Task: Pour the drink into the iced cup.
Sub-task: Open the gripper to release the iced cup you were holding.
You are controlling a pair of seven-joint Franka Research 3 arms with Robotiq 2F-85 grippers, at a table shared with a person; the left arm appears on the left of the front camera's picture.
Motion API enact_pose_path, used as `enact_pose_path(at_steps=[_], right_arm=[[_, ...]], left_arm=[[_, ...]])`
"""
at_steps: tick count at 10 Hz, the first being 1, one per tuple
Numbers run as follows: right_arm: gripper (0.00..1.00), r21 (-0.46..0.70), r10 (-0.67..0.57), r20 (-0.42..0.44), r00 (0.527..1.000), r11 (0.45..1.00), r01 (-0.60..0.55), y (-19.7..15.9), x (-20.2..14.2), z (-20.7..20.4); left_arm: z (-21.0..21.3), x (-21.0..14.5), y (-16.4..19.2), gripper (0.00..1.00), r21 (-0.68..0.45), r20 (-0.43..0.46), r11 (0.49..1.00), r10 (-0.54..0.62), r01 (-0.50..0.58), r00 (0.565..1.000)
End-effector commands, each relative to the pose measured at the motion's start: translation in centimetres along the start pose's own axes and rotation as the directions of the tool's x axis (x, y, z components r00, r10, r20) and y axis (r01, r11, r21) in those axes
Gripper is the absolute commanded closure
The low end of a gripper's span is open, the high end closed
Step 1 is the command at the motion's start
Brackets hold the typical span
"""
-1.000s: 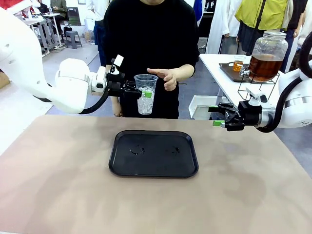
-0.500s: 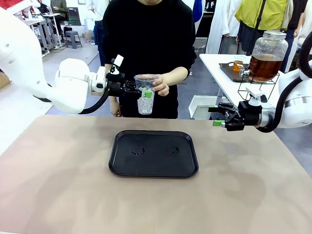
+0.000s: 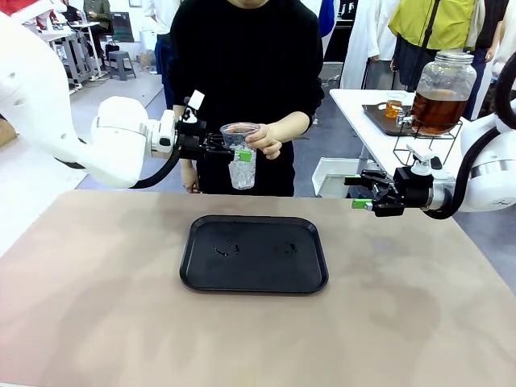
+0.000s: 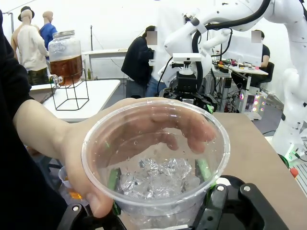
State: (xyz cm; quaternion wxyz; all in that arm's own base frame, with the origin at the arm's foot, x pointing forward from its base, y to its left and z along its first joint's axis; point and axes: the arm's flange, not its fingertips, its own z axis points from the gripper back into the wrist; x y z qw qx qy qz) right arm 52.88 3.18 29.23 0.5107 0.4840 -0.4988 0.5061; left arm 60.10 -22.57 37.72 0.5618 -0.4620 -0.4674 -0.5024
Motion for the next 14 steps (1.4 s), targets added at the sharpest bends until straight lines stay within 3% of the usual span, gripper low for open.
enact_pose_path(at_steps=[1, 9, 10, 11, 14], right_arm=[[0.00, 0.002, -0.001, -0.008, 1.000, 1.000, 0.001, -0.5, 0.4, -0.2], [0.00, 0.002, -0.001, -0.008, 1.000, 1.000, 0.001, -0.5, 0.4, -0.2], [0.00, 0.002, -0.001, -0.008, 1.000, 1.000, 0.001, -0.5, 0.4, -0.2], [0.00, 0.002, -0.001, -0.008, 1.000, 1.000, 0.001, -0.5, 0.4, -0.2], [0.00, 0.002, -0.001, -0.008, 1.000, 1.000, 0.001, -0.5, 0.4, -0.2]], left_arm=[[0.1, 0.4, -0.4, 0.23, -0.005, 0.003, 1.000, -0.009, 0.009, 1.000], [0.1, 0.4, -0.4, 0.23, -0.005, 0.003, 1.000, -0.009, 0.009, 1.000], [0.0, 0.1, 0.0, 0.19, 0.000, 0.001, 1.000, -0.002, 0.002, 1.000], [0.2, 0.1, 0.0, 0.00, -0.017, -0.005, 1.000, -0.015, 0.015, 1.000], [3.1, -1.8, -0.7, 0.00, 0.004, -0.003, 1.000, -0.012, 0.012, 1.000]])
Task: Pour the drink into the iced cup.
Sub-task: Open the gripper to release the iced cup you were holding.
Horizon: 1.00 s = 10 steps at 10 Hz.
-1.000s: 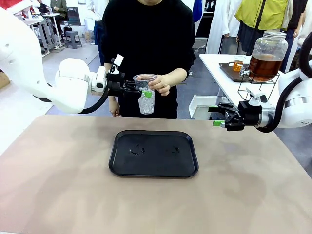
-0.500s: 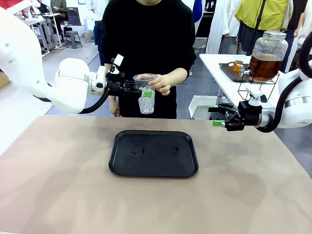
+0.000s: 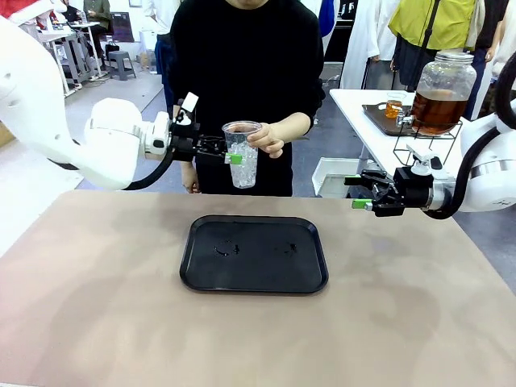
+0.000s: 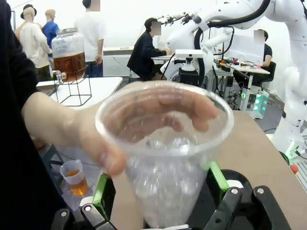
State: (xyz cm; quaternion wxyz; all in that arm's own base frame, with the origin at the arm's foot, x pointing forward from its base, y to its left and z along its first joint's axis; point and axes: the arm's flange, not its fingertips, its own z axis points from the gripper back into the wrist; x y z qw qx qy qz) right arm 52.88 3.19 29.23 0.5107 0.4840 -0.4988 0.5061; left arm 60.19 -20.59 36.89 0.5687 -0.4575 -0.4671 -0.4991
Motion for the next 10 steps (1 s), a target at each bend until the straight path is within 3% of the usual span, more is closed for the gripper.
enact_pose_path(at_steps=[1, 7, 10], right_arm=[[0.00, 0.002, -0.001, -0.008, 1.000, 1.000, 0.001, -0.5, 0.4, -0.2], [0.00, 0.002, -0.001, -0.008, 1.000, 1.000, 0.001, -0.5, 0.4, -0.2], [0.00, 0.002, -0.001, -0.008, 1.000, 1.000, 0.001, -0.5, 0.4, -0.2]], left_arm=[[2.4, -1.4, -1.6, 0.00, -0.006, 0.020, 1.000, -0.011, 0.011, 1.000], [12.2, -7.4, -7.7, 0.00, 0.035, 0.009, 0.997, -0.068, 0.067, 0.998], [15.2, -9.0, -9.4, 0.00, 0.002, 0.086, 0.997, -0.074, 0.074, 0.994]])
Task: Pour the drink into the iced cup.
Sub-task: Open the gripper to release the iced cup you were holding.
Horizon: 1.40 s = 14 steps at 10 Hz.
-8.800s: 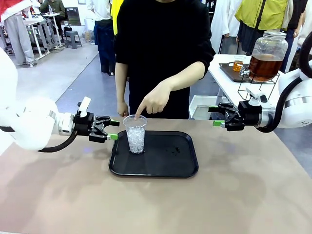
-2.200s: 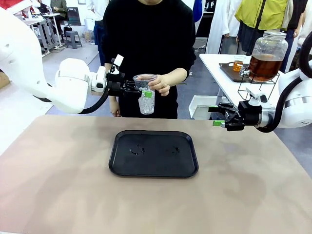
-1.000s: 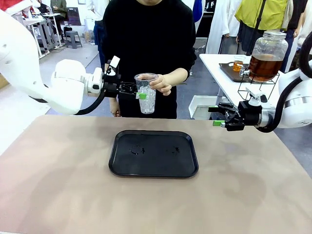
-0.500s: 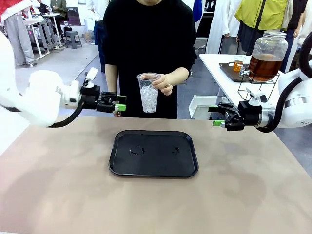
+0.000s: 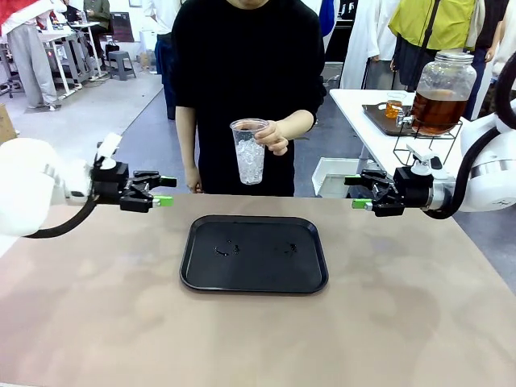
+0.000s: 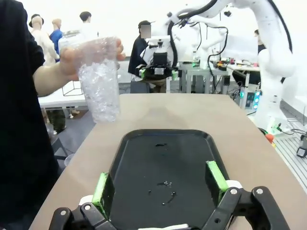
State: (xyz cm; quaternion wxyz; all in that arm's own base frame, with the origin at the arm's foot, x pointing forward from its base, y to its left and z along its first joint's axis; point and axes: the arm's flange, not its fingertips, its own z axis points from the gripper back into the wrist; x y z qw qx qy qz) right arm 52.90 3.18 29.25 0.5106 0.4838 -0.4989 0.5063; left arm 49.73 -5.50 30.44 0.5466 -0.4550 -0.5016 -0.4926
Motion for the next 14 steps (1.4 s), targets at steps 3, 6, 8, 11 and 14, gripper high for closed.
enact_pose_path(at_steps=[3, 6, 8, 11, 14], right_arm=[[0.00, 0.002, -0.002, -0.008, 1.000, 1.000, 0.002, -0.43, 0.37, -0.21], [0.00, 0.002, -0.002, -0.008, 1.000, 1.000, 0.002, -0.43, 0.37, -0.21], [0.00, 0.002, -0.002, -0.008, 1.000, 1.000, 0.002, -0.43, 0.37, -0.21], [0.00, 0.002, -0.002, -0.008, 1.000, 1.000, 0.002, -0.43, 0.37, -0.21], [0.00, 0.002, -0.002, -0.008, 1.000, 1.000, 0.002, -0.43, 0.37, -0.21]], left_arm=[[0.65, -0.06, -0.24, 0.00, -0.015, 0.011, 1.000, -0.002, 0.002, 1.000], [0.65, -0.06, -0.24, 0.00, -0.015, 0.011, 1.000, -0.002, 0.002, 1.000], [0.65, -0.06, -0.24, 0.00, -0.015, 0.011, 1.000, -0.002, 0.002, 1.000], [0.65, -0.06, -0.24, 0.00, -0.015, 0.011, 1.000, -0.002, 0.002, 1.000], [0.65, -0.06, -0.24, 0.00, -0.015, 0.011, 1.000, -0.002, 0.002, 1.000]])
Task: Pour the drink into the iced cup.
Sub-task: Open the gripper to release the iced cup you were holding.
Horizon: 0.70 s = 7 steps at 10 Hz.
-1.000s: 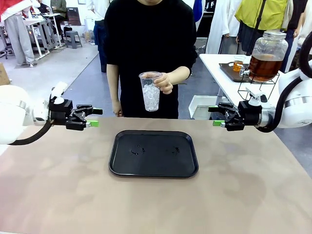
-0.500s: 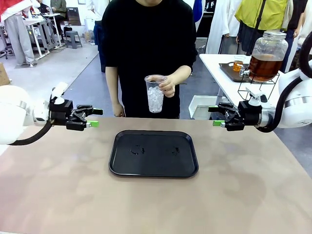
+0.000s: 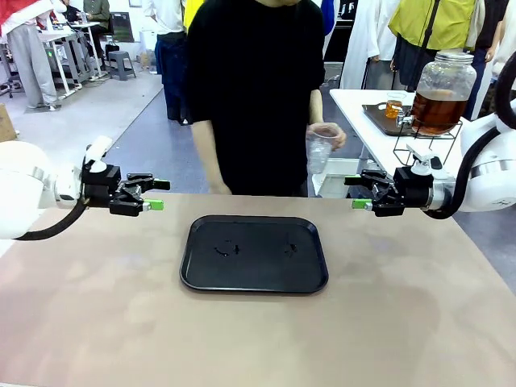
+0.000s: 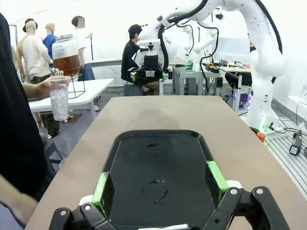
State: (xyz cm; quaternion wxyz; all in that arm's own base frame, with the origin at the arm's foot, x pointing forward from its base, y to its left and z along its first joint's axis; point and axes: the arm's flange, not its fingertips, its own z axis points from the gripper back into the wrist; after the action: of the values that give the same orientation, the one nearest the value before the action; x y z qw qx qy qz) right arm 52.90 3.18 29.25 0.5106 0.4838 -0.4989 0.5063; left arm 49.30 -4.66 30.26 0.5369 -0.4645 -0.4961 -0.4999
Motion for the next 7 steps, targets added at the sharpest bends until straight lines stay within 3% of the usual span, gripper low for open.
enact_pose_path(at_steps=[1, 7], right_arm=[[0.00, 0.002, -0.002, -0.008, 1.000, 1.000, 0.002, -0.43, 0.37, -0.21], [0.00, 0.002, -0.002, -0.008, 1.000, 1.000, 0.002, -0.43, 0.37, -0.21]], left_arm=[[-0.21, 0.19, 0.11, 0.00, 0.017, 0.004, 1.000, 0.001, -0.001, 1.000], [-0.21, 0.19, 0.11, 0.00, 0.017, 0.004, 1.000, 0.001, -0.001, 1.000]])
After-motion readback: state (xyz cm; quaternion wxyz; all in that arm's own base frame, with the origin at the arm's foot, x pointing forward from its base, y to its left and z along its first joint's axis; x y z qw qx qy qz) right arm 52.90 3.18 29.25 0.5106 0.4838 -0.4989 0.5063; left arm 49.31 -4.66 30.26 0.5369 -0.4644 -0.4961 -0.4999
